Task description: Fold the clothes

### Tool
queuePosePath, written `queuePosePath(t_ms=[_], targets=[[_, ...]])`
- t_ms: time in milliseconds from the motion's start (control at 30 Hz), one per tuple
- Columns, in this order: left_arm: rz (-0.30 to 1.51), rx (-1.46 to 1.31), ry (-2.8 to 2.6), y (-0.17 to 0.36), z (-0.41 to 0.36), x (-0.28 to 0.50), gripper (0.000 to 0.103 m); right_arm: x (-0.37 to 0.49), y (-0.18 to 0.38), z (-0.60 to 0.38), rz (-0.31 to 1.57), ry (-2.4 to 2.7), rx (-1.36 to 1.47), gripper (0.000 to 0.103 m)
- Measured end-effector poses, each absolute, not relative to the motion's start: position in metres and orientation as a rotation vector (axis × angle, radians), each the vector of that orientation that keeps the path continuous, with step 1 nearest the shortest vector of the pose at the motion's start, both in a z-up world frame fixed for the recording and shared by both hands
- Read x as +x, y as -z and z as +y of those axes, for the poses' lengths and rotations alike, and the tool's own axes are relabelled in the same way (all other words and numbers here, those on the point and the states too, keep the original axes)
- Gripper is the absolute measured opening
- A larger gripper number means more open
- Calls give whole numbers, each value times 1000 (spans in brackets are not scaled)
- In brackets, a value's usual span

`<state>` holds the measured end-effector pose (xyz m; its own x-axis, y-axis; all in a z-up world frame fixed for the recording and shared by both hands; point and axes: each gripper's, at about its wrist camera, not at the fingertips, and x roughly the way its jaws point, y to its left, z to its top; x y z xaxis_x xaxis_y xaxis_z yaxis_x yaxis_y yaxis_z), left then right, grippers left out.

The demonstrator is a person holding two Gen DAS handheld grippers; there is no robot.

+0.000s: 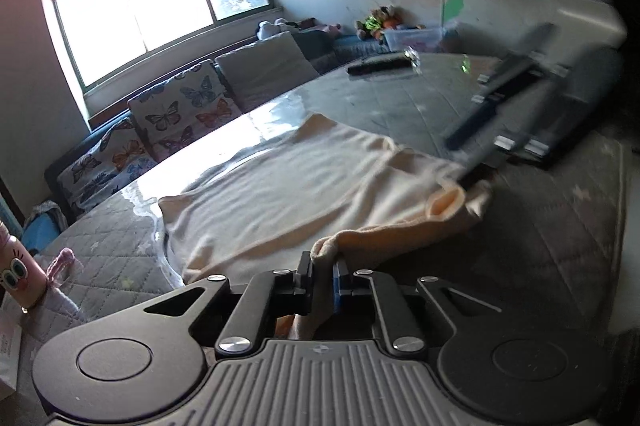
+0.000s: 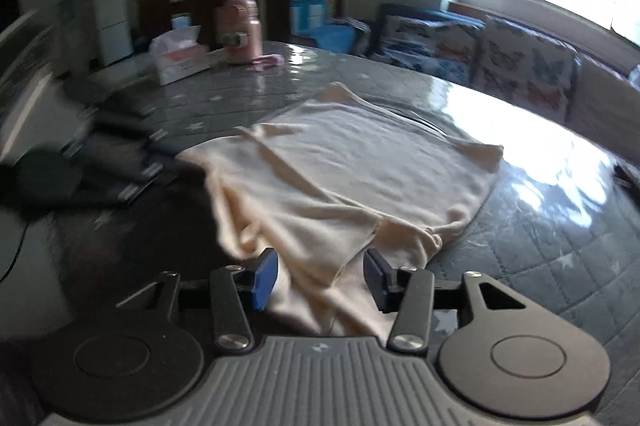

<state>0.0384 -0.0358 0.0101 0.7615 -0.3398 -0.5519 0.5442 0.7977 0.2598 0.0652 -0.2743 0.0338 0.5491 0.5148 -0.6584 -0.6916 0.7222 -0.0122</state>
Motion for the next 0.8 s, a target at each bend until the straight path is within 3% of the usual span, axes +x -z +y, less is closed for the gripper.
queuePosePath(t_ms=[100, 333, 433, 500, 533, 633, 700, 800], targets=[[518, 412, 497, -12, -35, 44, 10, 52, -35, -272, 651, -777, -337, 64], [540, 377, 495, -16, -33, 57, 10, 55, -18, -239, 557, -771, -454, 62], [549, 363, 495, -18, -32, 62, 10, 62, -12, -228, 557, -754, -495, 46], [555, 353, 494, -19, -31, 66, 13, 69, -9, -226, 592, -752, -483, 22], [554, 356, 494, -18, -30, 63, 14, 72, -9, -227, 614, -758, -453, 18], [538, 388, 495, -15, -28, 49, 22, 78, -14, -233, 640, -749, -380, 15], [525, 427, 482, -11, -28, 39, 47, 80, -19, -235, 641, -741, -342, 13], [511, 477, 449, -5, -27, 30, 50, 83, -27, -238, 640, -729, -296, 13]])
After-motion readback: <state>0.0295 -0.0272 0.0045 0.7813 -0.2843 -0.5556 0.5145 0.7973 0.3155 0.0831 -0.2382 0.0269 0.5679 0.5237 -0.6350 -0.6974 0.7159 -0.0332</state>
